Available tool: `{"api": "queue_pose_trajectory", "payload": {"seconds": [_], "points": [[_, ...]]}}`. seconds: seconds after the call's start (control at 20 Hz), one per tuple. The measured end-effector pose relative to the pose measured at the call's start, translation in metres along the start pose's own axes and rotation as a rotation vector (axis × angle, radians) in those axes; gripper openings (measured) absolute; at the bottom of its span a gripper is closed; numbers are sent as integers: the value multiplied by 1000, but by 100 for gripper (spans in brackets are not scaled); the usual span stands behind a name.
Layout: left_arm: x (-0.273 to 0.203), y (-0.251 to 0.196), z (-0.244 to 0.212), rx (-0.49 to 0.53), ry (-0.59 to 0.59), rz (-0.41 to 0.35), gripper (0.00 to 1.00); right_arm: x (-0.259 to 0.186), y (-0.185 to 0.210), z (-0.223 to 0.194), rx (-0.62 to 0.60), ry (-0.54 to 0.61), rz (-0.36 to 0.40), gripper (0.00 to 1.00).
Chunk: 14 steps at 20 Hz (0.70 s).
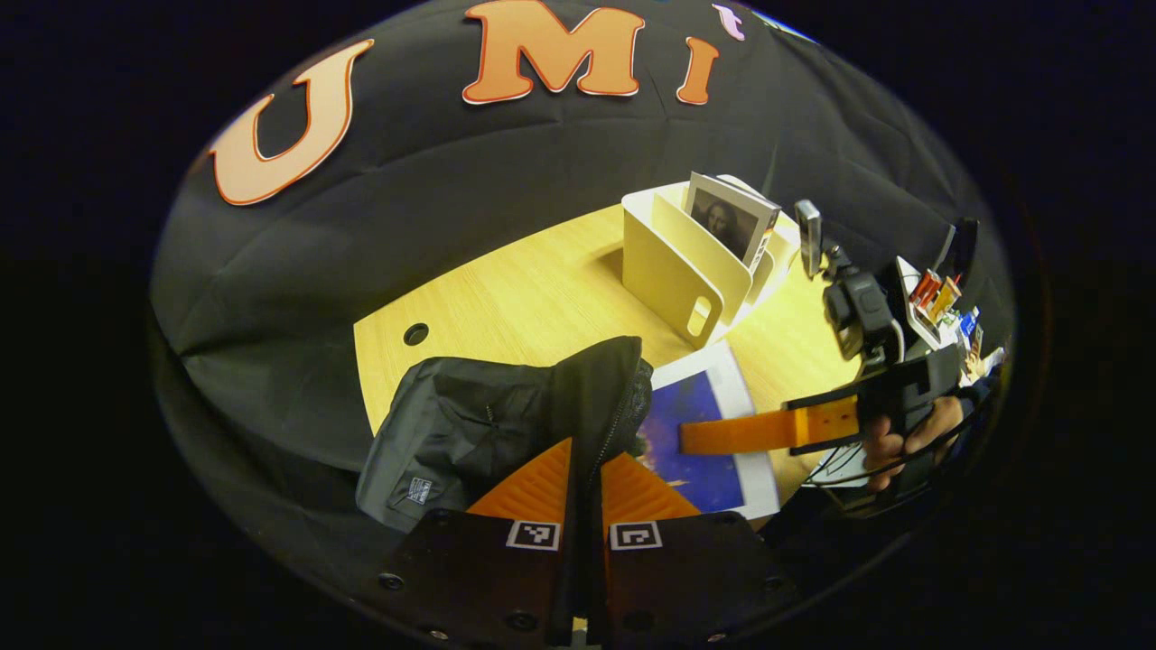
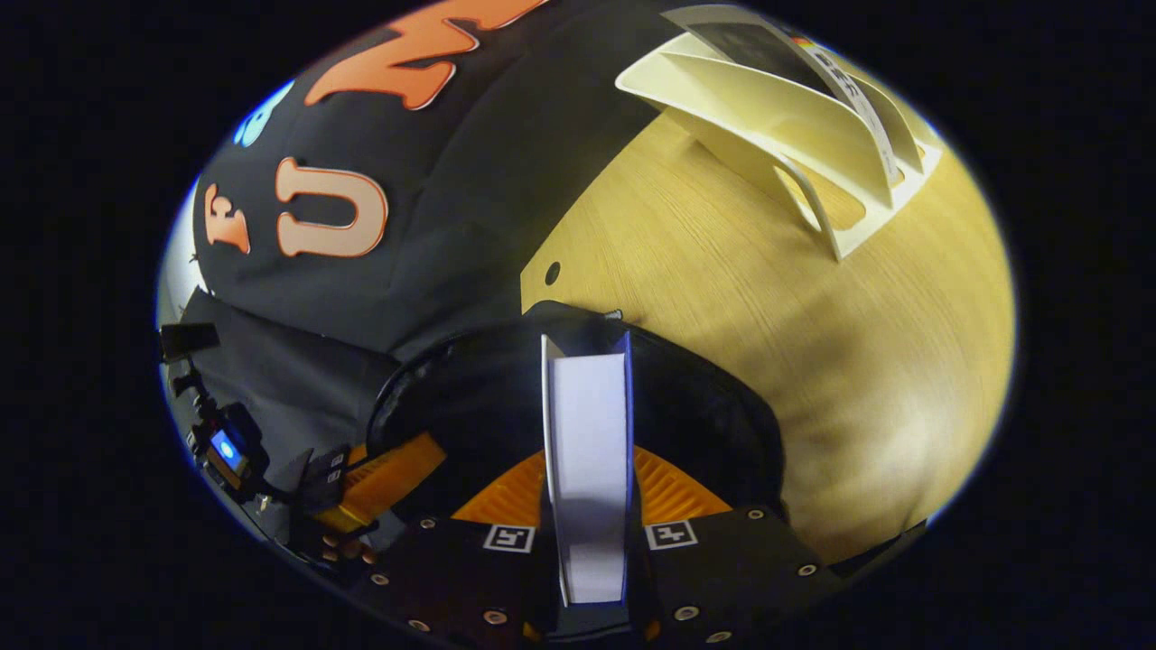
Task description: Open the schoolbag, grab two books from the bookshelf and put them into the schoolbag.
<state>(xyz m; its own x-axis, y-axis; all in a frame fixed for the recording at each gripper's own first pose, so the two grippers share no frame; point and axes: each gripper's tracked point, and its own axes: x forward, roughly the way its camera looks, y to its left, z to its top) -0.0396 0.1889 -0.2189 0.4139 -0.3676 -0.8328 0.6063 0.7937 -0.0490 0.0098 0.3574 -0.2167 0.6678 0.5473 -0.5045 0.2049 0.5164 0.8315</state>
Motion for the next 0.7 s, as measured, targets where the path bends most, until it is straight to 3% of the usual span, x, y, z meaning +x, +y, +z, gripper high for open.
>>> {"api": "queue_pose_trajectory", "payload": {"seconds": [0.5,0.7], "points": [[6,-24,-8,-42,-25,-33,6,60,10,-17,236,-19,84,30],[6,-25,-7,-74,-23,-26,6,84,14,-47,251,106,66,38]]}}
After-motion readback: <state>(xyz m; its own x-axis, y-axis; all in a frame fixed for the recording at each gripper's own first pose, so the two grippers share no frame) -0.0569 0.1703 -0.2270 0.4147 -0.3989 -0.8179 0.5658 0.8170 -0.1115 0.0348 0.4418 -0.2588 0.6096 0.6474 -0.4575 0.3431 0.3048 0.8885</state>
